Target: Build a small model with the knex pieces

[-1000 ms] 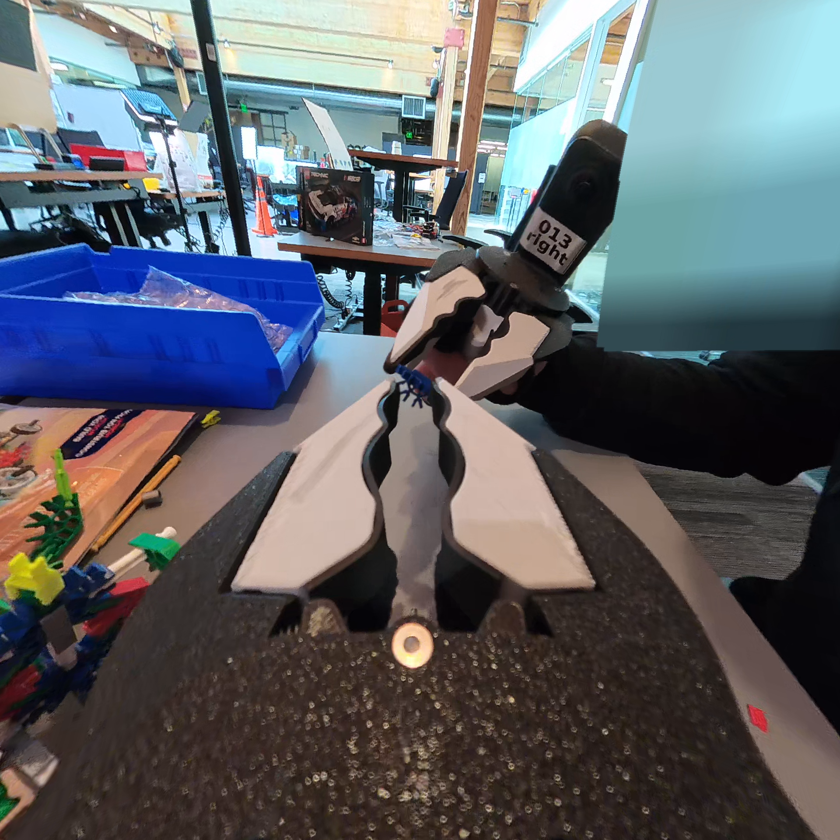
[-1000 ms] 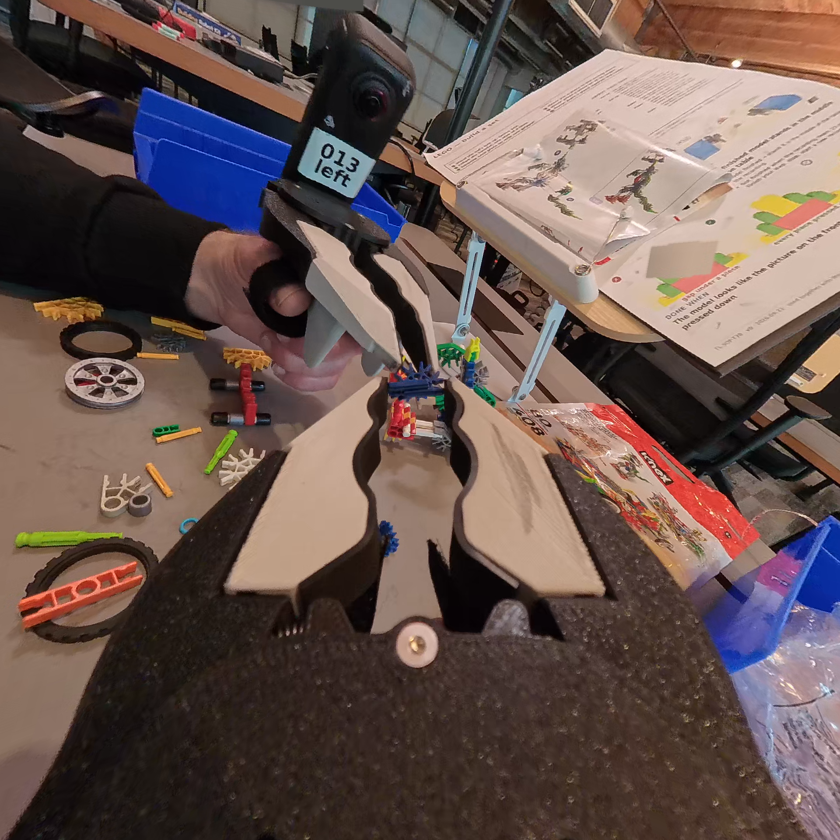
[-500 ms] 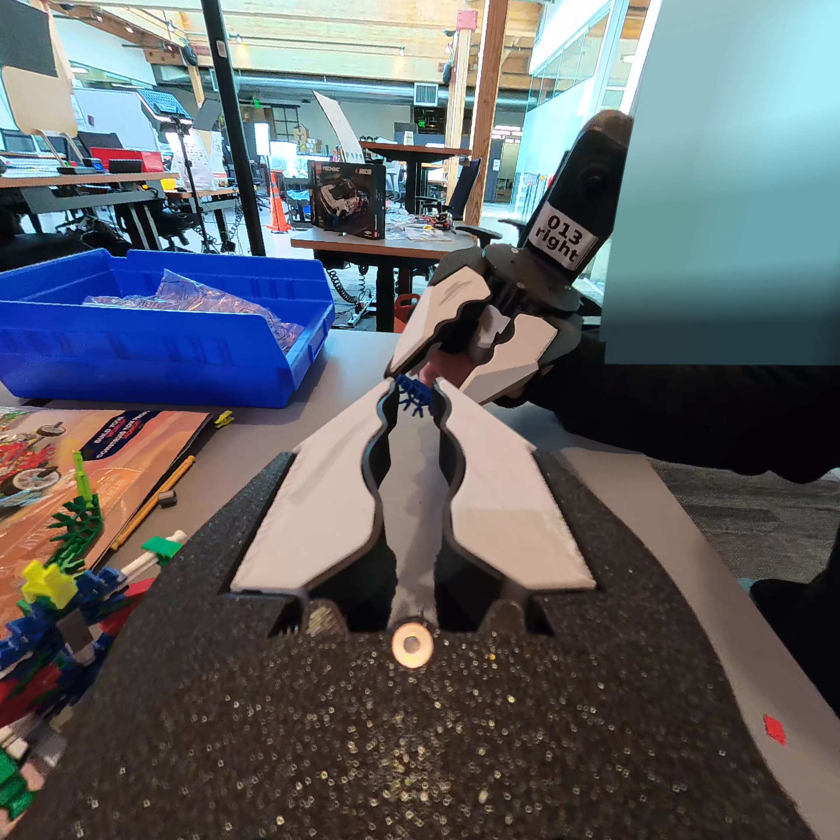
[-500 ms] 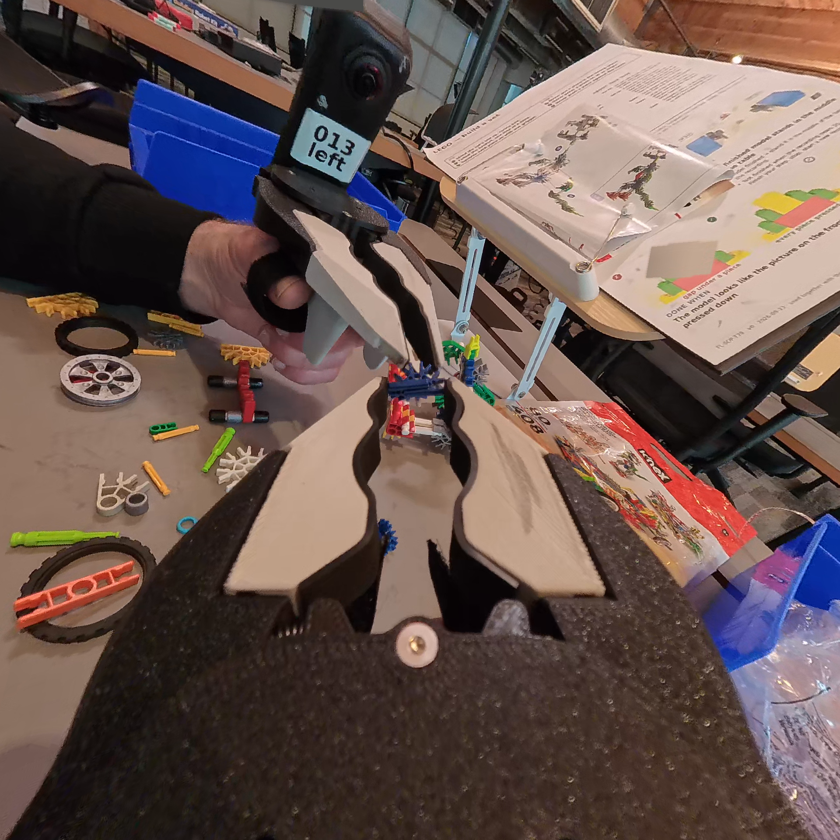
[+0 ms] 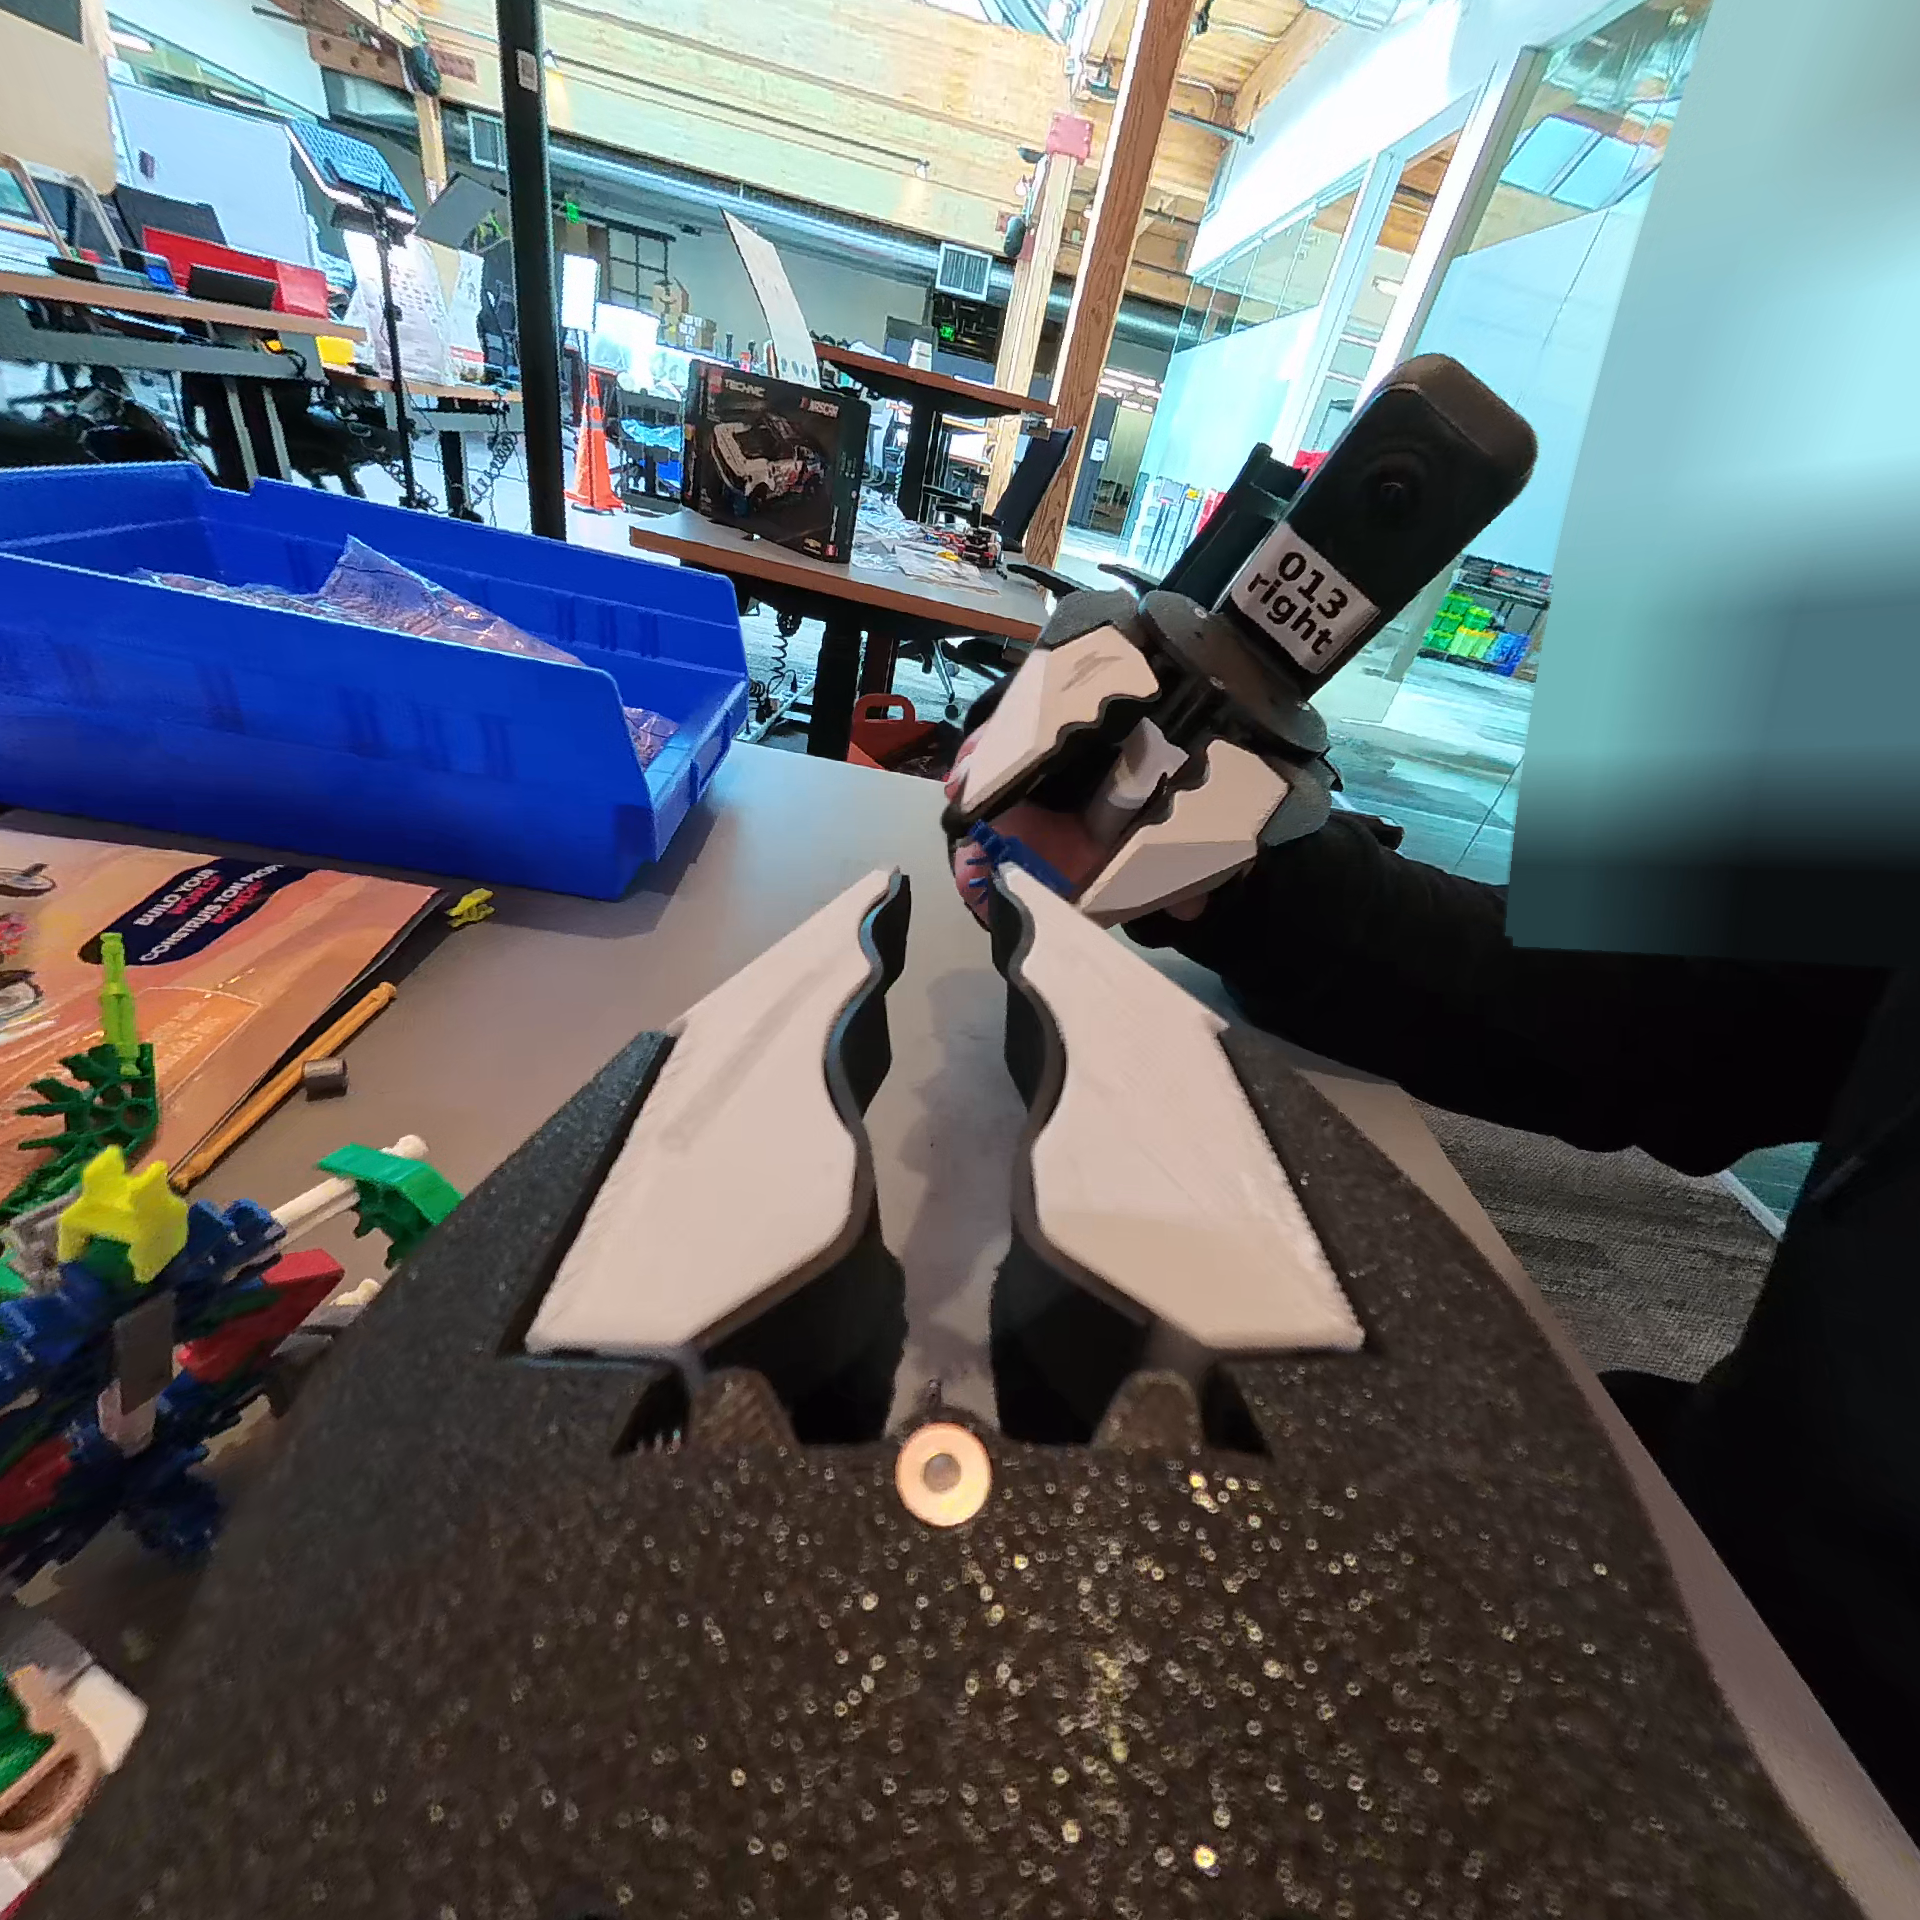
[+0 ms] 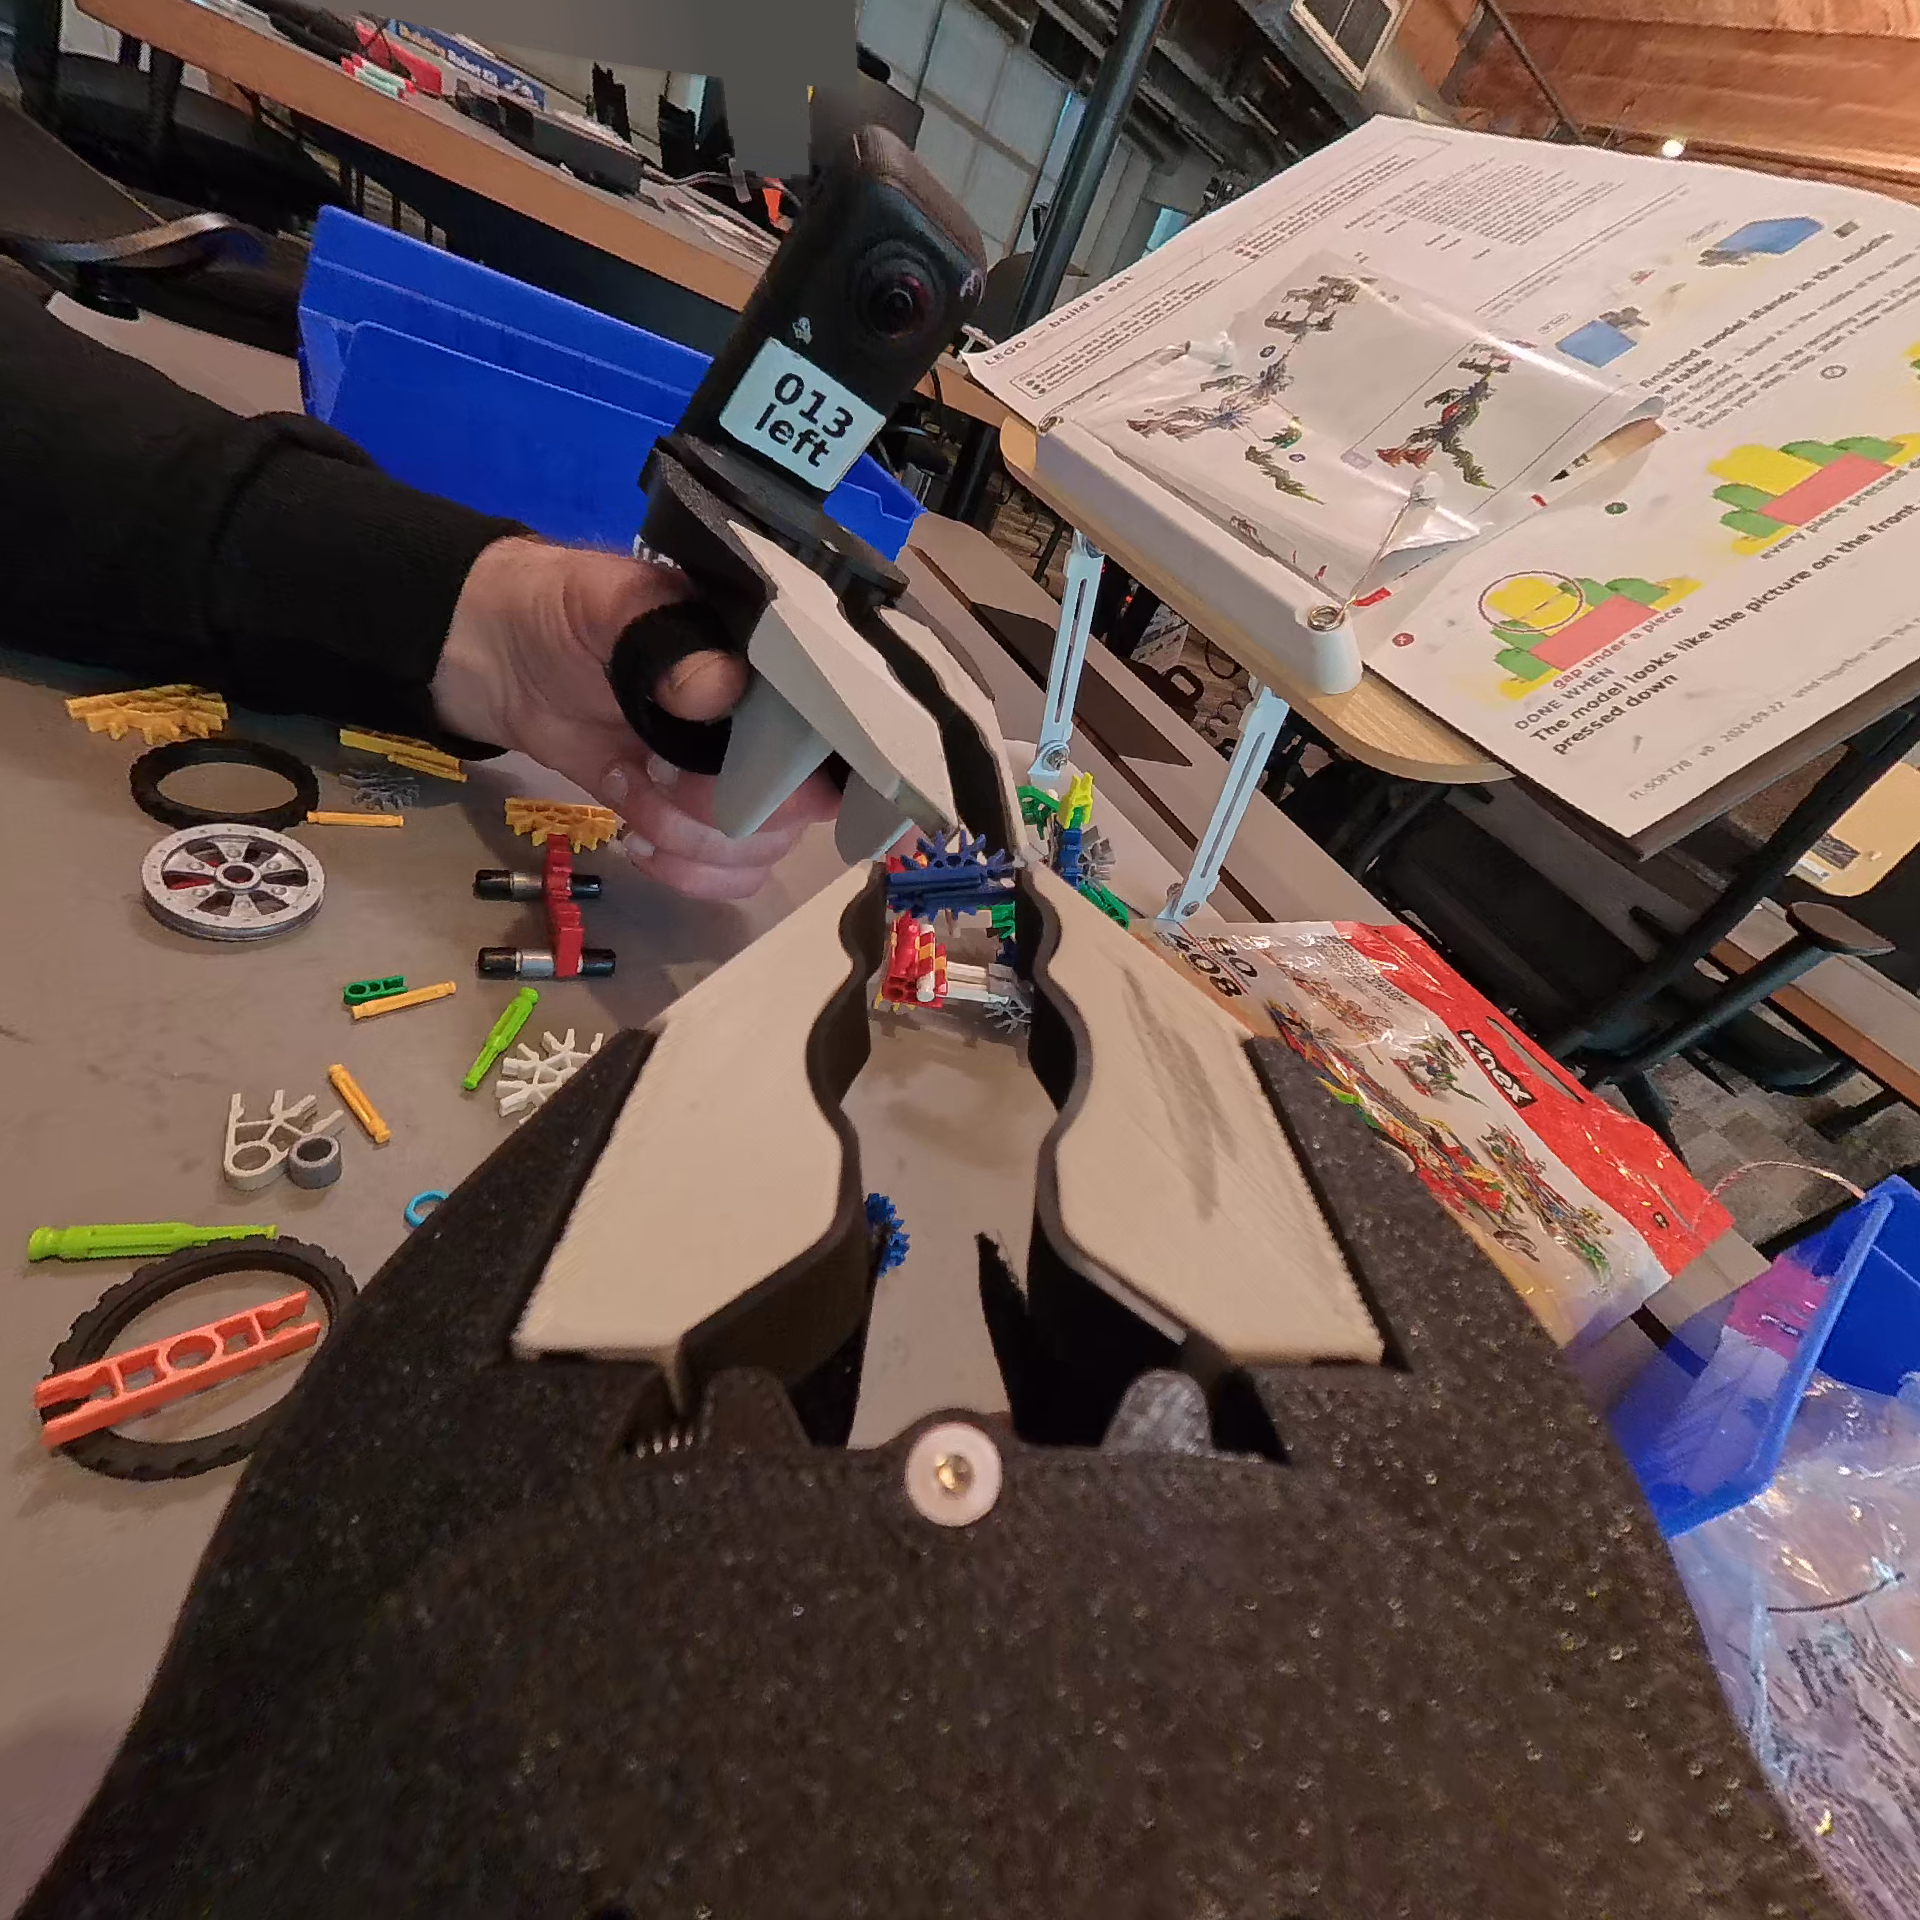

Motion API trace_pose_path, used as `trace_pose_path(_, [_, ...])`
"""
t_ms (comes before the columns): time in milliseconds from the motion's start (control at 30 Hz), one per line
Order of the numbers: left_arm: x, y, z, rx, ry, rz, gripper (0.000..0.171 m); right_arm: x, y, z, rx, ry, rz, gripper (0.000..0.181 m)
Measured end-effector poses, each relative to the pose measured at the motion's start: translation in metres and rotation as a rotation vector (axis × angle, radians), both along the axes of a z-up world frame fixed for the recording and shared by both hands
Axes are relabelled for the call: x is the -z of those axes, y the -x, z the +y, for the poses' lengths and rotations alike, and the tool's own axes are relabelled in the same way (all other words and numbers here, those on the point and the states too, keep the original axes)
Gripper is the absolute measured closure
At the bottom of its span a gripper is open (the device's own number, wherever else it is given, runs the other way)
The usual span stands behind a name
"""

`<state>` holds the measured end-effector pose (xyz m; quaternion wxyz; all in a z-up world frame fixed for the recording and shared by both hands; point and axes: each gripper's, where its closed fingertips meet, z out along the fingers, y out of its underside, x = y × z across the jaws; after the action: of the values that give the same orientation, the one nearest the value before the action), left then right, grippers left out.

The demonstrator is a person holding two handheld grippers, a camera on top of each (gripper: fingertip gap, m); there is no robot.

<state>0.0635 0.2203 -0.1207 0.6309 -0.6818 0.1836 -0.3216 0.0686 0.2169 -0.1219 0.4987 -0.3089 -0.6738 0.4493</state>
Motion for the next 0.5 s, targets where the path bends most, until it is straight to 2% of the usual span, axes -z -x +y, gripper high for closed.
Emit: trace_pose_path(500, [0.0032, -0.0049, 0.0021, -0.009, 0.004, 0.023, 0.161, 0.0024, 0.0006, -0.0007, -0.001, -0.007, -0.009, 0.157])
